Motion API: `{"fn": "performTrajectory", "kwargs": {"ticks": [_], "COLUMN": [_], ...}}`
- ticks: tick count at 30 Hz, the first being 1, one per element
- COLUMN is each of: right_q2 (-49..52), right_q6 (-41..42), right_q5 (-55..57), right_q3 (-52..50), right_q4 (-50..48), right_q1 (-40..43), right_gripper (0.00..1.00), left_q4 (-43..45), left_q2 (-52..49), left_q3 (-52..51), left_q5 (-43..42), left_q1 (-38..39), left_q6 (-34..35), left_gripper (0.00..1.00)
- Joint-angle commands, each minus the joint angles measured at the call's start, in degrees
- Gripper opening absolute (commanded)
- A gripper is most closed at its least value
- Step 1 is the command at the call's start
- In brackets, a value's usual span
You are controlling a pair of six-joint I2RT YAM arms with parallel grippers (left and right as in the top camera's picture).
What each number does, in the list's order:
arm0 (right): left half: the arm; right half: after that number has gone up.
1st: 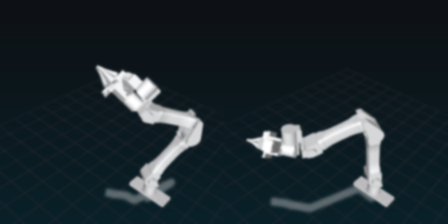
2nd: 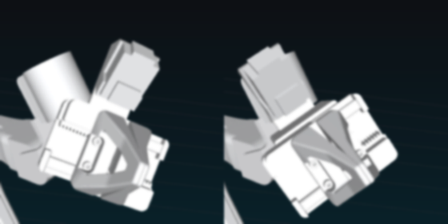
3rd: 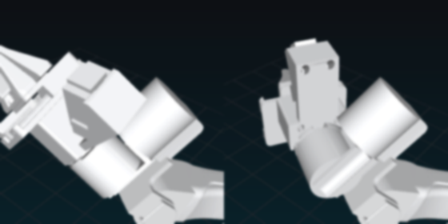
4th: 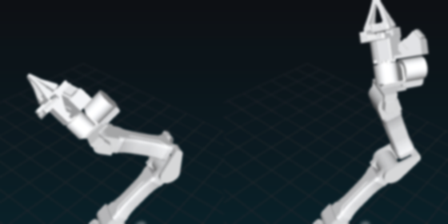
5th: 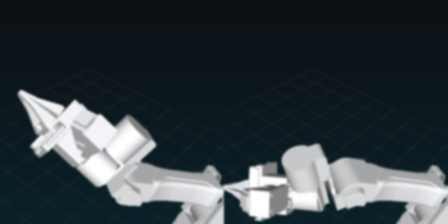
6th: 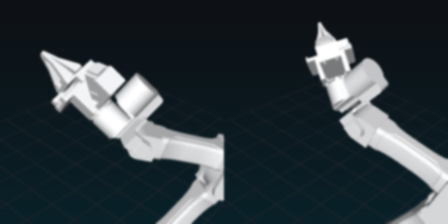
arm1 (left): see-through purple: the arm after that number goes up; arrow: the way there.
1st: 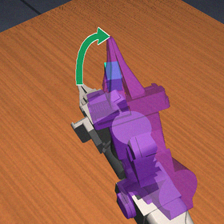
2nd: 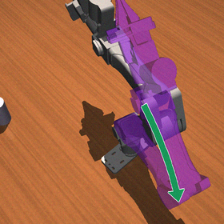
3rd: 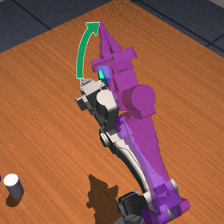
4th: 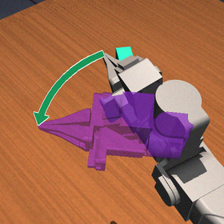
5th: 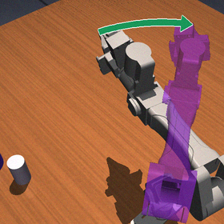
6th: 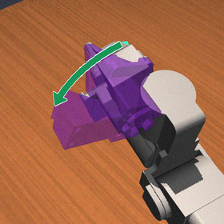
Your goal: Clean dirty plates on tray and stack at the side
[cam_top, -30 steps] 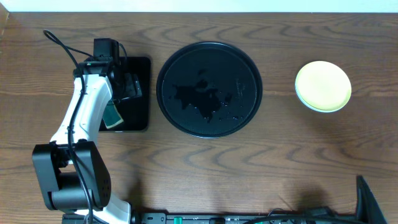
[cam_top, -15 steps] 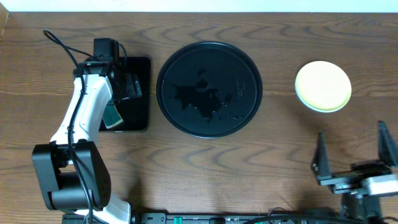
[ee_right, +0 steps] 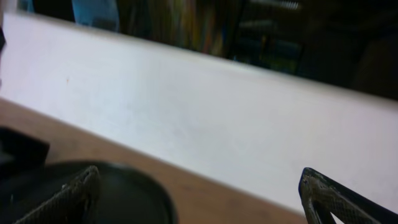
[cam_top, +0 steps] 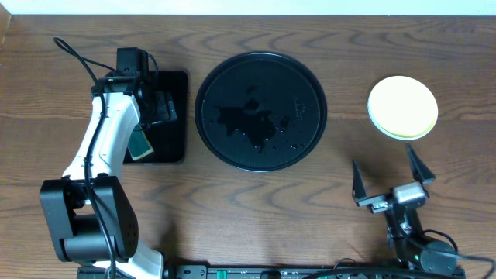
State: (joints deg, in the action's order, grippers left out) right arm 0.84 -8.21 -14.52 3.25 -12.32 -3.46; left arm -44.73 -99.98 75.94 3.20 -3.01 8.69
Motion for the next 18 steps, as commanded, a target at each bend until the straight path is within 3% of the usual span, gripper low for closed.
{"fn": "performTrajectory", "kwargs": {"ticks": [1,7,12,18], "right_q2": [-0.59,-0.59,-0.59,-0.57], "right_q6": [0.28,3.41,3.45,3.43], "right_q5": [2.19,10.99,11.19,11.32], "right_q3": [-1.99,-2.97,-2.97,-2.95], "right_q4": [-0.92,4.9,16.81,16.39], "right_q1": [0.76,-0.48,-0.83,-0.68], "right_gripper": [0.99,0.99,0.99,0.99], "left_q4": [-0.11,-0.11,-0.11,-0.11], "left_q2": [-0.11,-0.11,-0.11,-0.11], "left_q3": [0.07,0.07,0.07,0.07], "left_q5": [0.5,0.5,0.5,0.5], "left_q1": [-0.35,-0.35,-0.35,-0.35], "left_q6": [-0.55,-0.55,-0.55,-0.55], "left_gripper": [0.89,0.89,0.89,0.89]}}
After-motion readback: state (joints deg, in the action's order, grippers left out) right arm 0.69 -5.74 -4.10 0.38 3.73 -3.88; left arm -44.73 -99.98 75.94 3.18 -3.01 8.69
